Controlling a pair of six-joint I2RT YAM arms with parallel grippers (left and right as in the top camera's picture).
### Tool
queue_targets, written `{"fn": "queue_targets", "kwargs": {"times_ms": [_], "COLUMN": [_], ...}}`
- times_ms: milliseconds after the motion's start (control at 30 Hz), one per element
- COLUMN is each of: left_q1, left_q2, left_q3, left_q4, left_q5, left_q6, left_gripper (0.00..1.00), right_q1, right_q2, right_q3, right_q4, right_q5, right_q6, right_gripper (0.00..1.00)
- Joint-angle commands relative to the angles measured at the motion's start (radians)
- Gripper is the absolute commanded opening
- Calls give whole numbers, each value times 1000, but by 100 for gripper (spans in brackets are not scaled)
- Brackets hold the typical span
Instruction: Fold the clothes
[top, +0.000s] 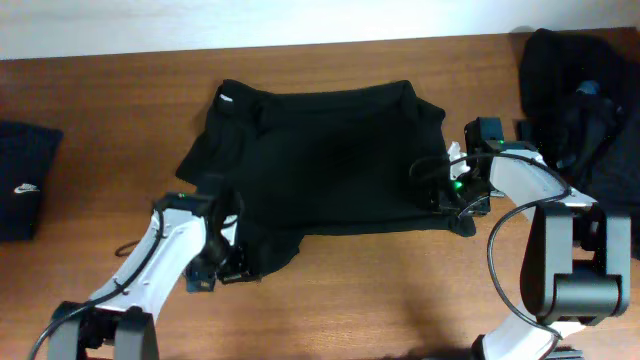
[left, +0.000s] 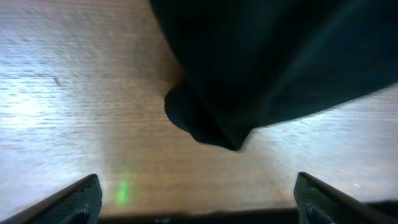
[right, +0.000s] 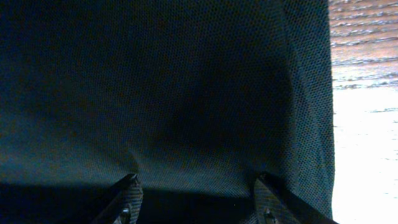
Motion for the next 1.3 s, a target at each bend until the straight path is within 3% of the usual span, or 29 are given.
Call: {"fn": "queue_targets", "kwargs": {"times_ms": [0,67,133,333,700,900,1267], "left_q1": [-5,-5,-5,-21,-250,-309,-308], "left_q2": [0,-4,-17,-86,-150,-114,51], "left_q3": [-46,-44,-42,-41,-42,-42,-42], "left_q4": [34,43,47,43,200,242,359], "left_q5": [55,71,85,80,-78,-250,-298], "left_q6": [20,19,19,3,-138,-165,-164], "left_gripper": [51,14,1,1,1,1,1], "right_q1": [-6,-6,-6,-6,-6,-6,-6], "right_q2": [10,10,10,10,10,10,10], "right_q3": [-8,-8,-8,-8,-8,-8,-8], "right_q4": [7,7,6,2,-1,-1,-2], "right_q5": [2,2,2,2,2,2,2], "right_q6": [-3,-3,-3,-3,-3,-3,-3], "right_gripper": [64,64,64,64,64,64,64]}}
